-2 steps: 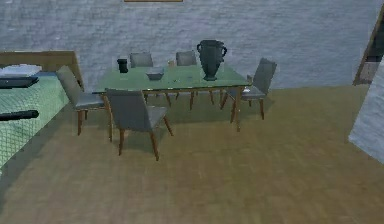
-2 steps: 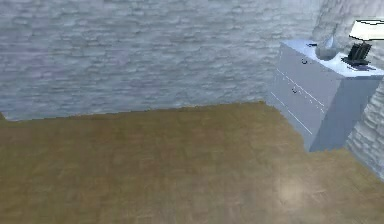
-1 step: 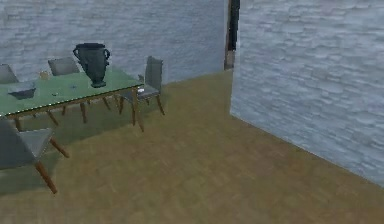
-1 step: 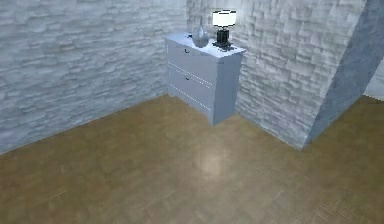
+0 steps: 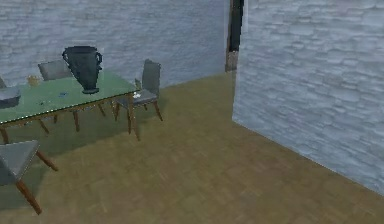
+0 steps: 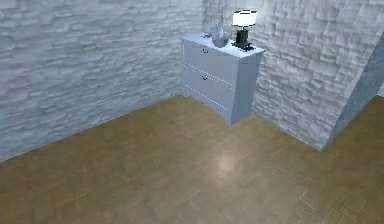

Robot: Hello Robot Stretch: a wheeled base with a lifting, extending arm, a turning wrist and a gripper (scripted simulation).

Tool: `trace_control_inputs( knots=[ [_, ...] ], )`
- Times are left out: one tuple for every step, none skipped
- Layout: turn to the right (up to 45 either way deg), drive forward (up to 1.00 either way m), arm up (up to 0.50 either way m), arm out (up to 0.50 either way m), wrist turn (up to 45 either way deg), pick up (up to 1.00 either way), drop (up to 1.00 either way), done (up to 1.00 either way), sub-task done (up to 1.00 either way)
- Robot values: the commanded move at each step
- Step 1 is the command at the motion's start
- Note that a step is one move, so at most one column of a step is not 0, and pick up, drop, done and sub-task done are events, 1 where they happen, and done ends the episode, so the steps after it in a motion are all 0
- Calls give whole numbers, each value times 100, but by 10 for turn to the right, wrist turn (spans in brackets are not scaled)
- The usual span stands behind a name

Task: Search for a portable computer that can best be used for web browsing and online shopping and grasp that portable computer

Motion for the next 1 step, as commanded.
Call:
trace_control_inputs(
  knots=[
    [0,100,0,0,0,0,0,0,0]
  ],
)
